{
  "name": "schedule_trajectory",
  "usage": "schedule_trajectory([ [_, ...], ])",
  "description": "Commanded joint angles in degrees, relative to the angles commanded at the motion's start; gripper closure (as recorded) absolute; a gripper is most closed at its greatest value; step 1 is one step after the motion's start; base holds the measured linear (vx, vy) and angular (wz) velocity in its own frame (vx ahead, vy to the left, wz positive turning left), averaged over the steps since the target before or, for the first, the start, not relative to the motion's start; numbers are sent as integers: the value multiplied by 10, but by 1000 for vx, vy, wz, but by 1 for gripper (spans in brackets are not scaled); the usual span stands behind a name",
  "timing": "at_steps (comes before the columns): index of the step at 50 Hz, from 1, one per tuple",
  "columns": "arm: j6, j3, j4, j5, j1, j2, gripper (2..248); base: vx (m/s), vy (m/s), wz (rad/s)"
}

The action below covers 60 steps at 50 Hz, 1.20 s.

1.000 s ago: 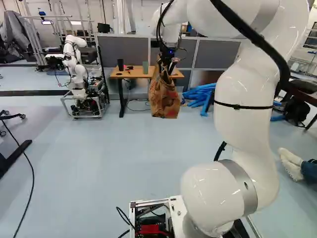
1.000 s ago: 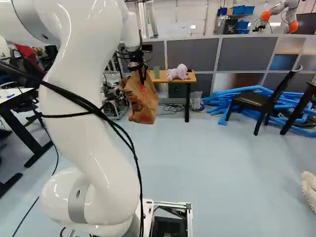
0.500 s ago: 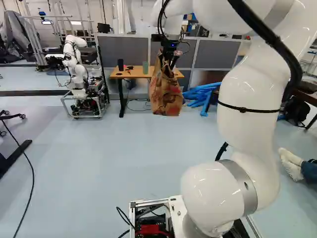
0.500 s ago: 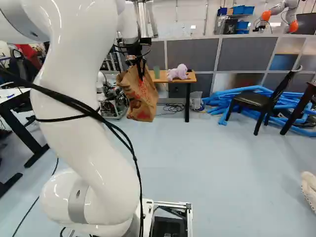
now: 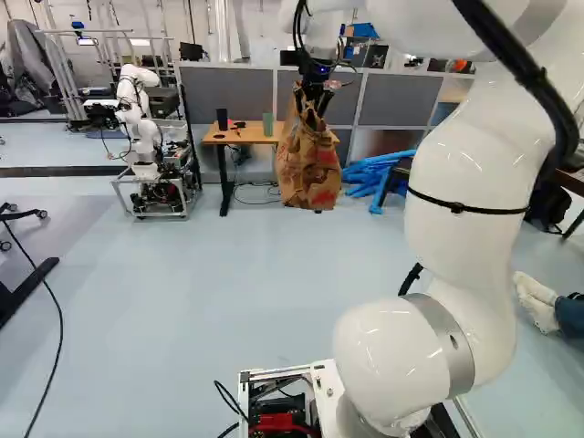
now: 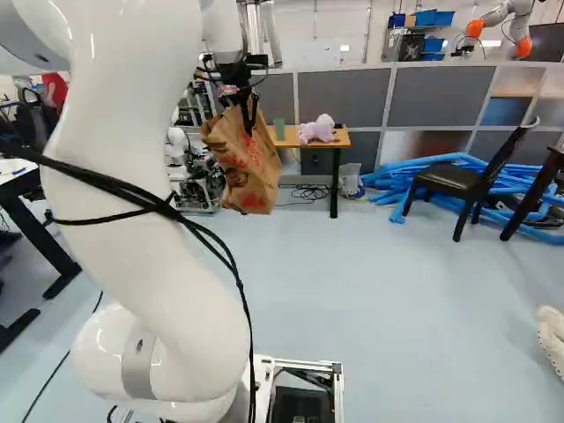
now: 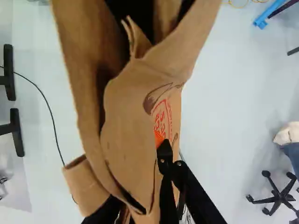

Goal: Pick up the bag on the ground and place it on the table

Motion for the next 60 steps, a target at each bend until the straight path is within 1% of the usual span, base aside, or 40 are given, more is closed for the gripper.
schedule_trajectory([
  [39,0,-28,0,-71,0,37,229,0,0,0],
  [60,0,-52,0,-110,-1,50,229,0,0,0],
])
